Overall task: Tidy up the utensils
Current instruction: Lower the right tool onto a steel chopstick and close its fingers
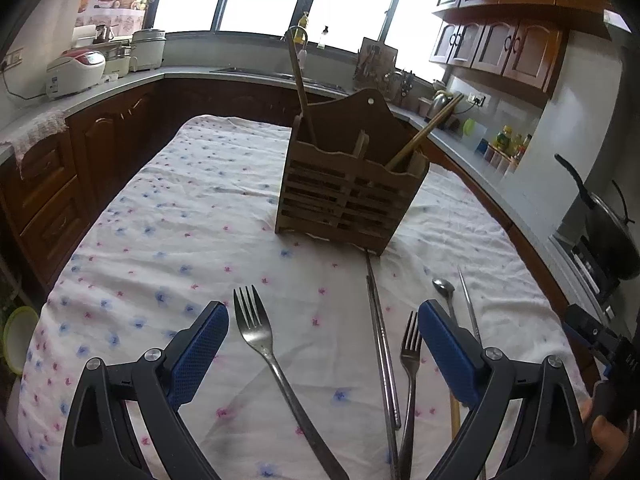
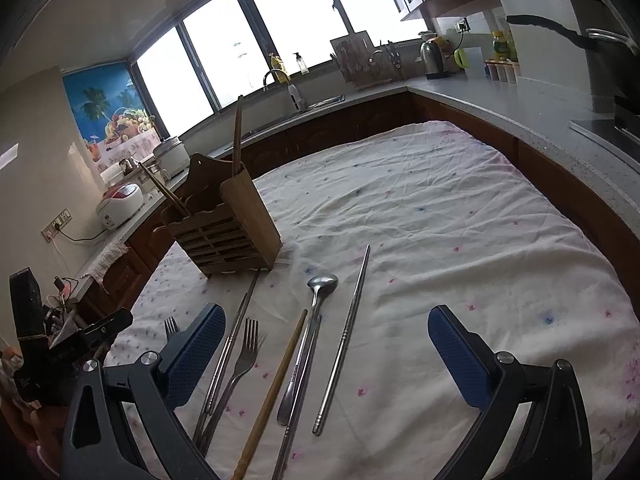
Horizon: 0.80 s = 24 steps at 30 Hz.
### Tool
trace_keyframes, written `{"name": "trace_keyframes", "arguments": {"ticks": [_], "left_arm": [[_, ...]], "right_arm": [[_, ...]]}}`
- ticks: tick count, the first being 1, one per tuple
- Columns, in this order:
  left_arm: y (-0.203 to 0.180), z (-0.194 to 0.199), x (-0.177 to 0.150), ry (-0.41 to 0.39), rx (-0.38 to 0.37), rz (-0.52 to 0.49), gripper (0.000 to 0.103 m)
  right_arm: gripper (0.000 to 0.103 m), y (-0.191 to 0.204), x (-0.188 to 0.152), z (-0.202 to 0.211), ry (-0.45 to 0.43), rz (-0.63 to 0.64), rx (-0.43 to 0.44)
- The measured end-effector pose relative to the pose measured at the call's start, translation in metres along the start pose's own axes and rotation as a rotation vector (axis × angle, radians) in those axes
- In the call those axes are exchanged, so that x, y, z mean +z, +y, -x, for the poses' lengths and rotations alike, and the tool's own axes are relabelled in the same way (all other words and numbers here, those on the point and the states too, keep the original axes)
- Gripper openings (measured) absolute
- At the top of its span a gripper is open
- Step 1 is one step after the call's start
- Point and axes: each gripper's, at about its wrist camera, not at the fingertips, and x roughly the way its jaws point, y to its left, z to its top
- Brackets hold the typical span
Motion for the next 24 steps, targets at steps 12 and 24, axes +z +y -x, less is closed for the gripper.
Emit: {"name": "trace_keyframes", "arguments": {"ticks": [12, 24], "left_arm": [[-0.013, -0.040, 0.013, 0.074, -0.004, -0.027, 0.082], [-0.049, -0.125, 0.048, 0.197, -0.029, -0.139, 0.050]], "right_arm": [[0.081, -0.003, 0.005, -0.033, 0.075, -0.002, -0.004], [0.051, -0.012, 0.017, -0.087, 0.189, 0.011, -0.048]]}}
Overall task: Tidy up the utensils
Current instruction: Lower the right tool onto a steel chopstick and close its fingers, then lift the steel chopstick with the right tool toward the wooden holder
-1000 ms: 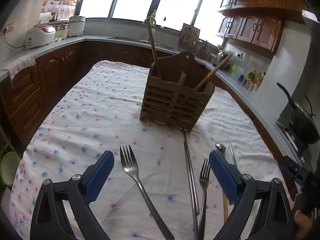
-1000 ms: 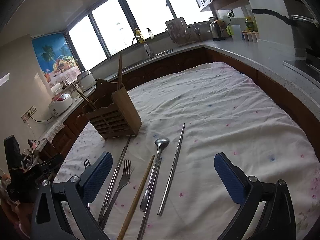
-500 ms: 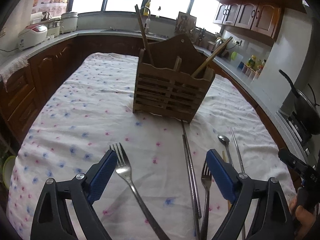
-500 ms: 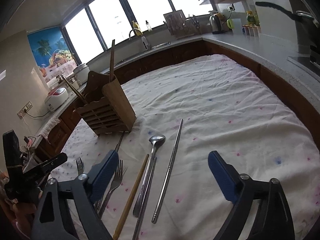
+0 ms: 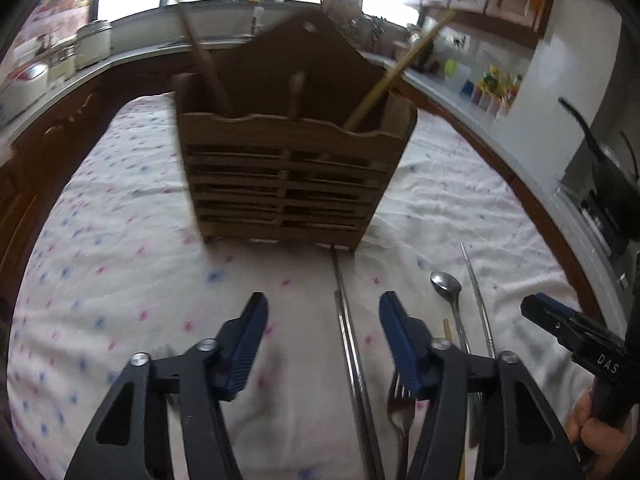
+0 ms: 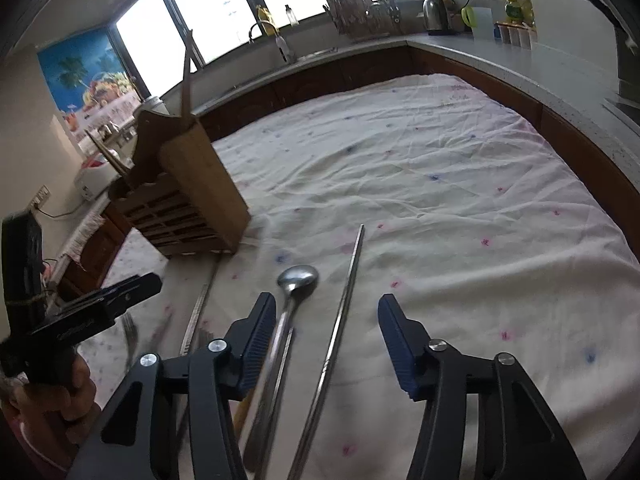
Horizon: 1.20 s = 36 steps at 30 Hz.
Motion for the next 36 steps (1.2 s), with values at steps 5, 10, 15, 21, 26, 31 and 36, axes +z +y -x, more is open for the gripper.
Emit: {"name": "trace_keyframes", "arguments": {"ticks": [5, 10, 15, 21, 26, 31, 36], "left_arm": [[-0.014, -0.044, 0.019, 0.067, 0.010, -0.065, 0.038], [-0.018, -0.083, 0.029, 0.131, 0.022, -0.088, 0.030], [-0.021, -0.096, 0.030, 0.143, 0.050, -0.117, 0.014], [-0.021, -0.094, 0.020, 0.131, 0.017, -0.121, 0.005], [-0.019, -0.083, 0.005, 0.144, -0.028, -0.111, 0.004], [-0.019, -0.090, 0.015, 0.192, -0.033, -0.115, 0.007], [-0.027, -0.100, 0.025, 0.228, -0.013, -0.186, 0.011]], "right_arm": [[0.040, -0.008, 0.004, -0.021, 0.043, -0.007, -0.015], [0.028, -0.007, 0.010, -0.042, 0.077, 0.014, -0.044], [0.019, -0.003, 0.016, -0.061, 0.088, 0.062, -0.101], [0.007, 0.003, 0.009, -0.057, 0.100, 0.111, -0.109], [0.007, 0.003, -0.005, -0.044, 0.108, 0.119, -0.093], [0.009, 0.002, 0.004, -0.049, 0.128, 0.101, -0.088], [0.014, 0.009, 0.008, -0.056, 0.144, 0.134, -0.110]]}}
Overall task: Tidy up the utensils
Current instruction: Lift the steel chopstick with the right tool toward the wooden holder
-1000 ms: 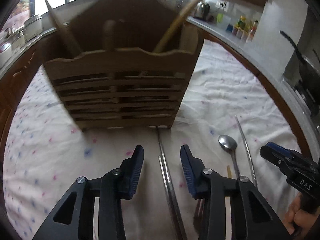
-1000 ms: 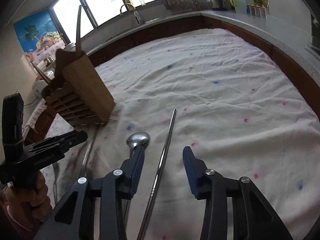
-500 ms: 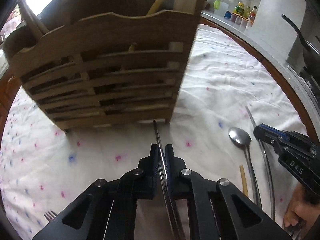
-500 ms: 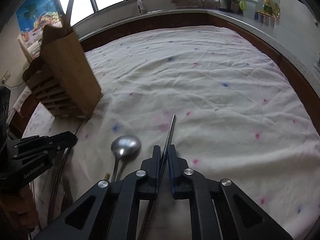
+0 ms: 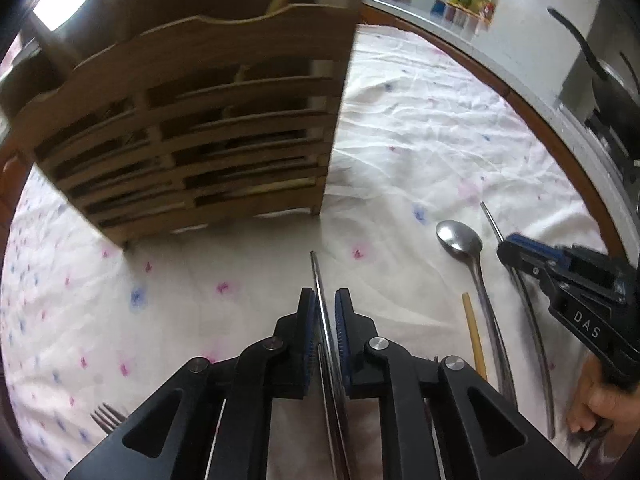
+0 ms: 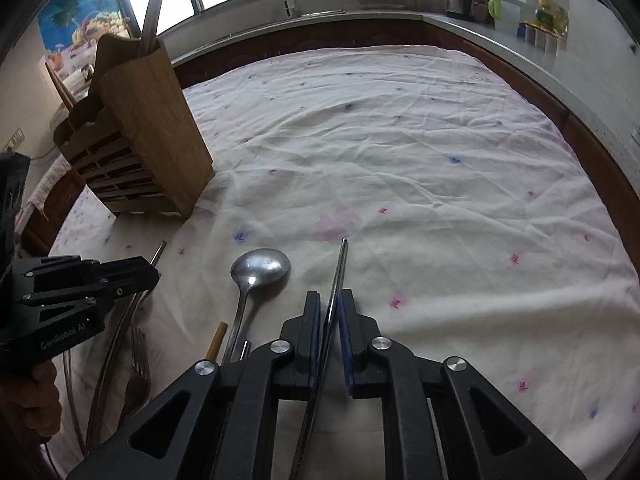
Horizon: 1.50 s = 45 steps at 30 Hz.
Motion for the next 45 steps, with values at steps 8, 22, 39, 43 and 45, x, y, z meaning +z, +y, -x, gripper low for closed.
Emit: {"name": "trace_keyframes", "arguments": {"ticks": [8, 22, 39, 43, 45], "left_arm": [[-0.016, -0.005, 0.006, 0.004, 0.021, -0.080, 0.007], [-0.003, 0.057, -0.011, -0.153, -0.064, 0.030, 0.003], [0.052, 0.204, -0.090, -0.425, -0.121, 0.153, 0.002], [0.061, 0.227, -0.105, -0.461, -0.118, 0.174, 0.002], [0.065, 0.235, -0.112, -0.480, -0.120, 0.186, 0.002]], "right_arm": [[0.014, 0.012, -0.006, 0.000, -0.023, 0.056, -0.060], [0.005, 0.007, -0.004, 0.061, -0.125, -0.033, 0.087], [0.005, 0.038, -0.005, 0.155, -0.316, -0.001, 0.189], [0.005, 0.044, -0.005, 0.167, -0.348, 0.001, 0.200], [0.005, 0.044, -0.004, 0.172, -0.364, -0.001, 0.206]]}}
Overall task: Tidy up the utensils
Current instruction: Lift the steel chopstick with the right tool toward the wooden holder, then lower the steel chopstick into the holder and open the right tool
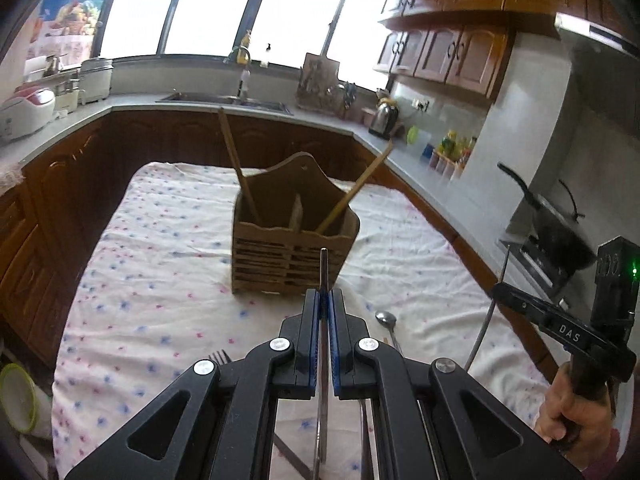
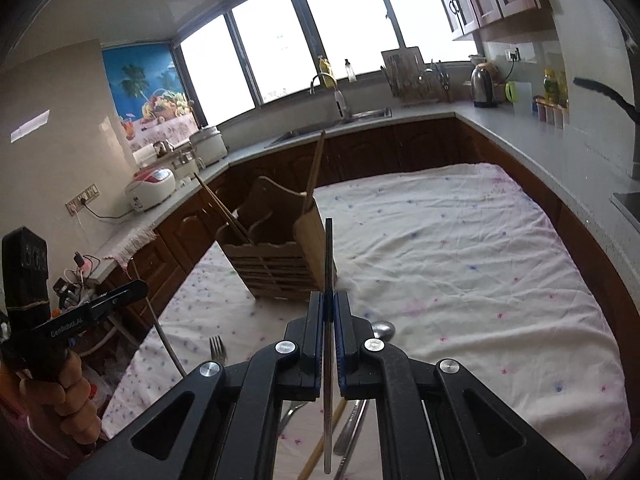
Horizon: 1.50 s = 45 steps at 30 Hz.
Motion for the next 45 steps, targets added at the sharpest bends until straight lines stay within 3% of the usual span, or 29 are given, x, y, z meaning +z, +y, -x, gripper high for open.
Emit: {"name": "trace_keyframes", "arguments": {"ticks": [8, 16, 33, 45], "left_arm": [[0.011, 0.038, -0.006, -0.111, 0.008, 0.034, 0.002], [0.020, 0.048, -0.005, -0.143, 0.020, 0.041, 0.002], [0.038, 0.040, 0.017, -0.185, 0.028, 0.059, 0.002], [0.047, 0.021, 0.056, -0.269, 0.029, 0.055, 0.002]], "right_arm": [[0.005, 0.014, 0.011, 0.009, -0.065, 0.012, 0.030], [0.005, 0.024, 0.016, 0.005, -0.079, 0.022, 0.049], [0.005, 0.028, 0.035, -0.012, -0.122, 0.016, 0.079], [0.005, 0.033, 0.072, -0.036, -0.200, 0.005, 0.108]]}}
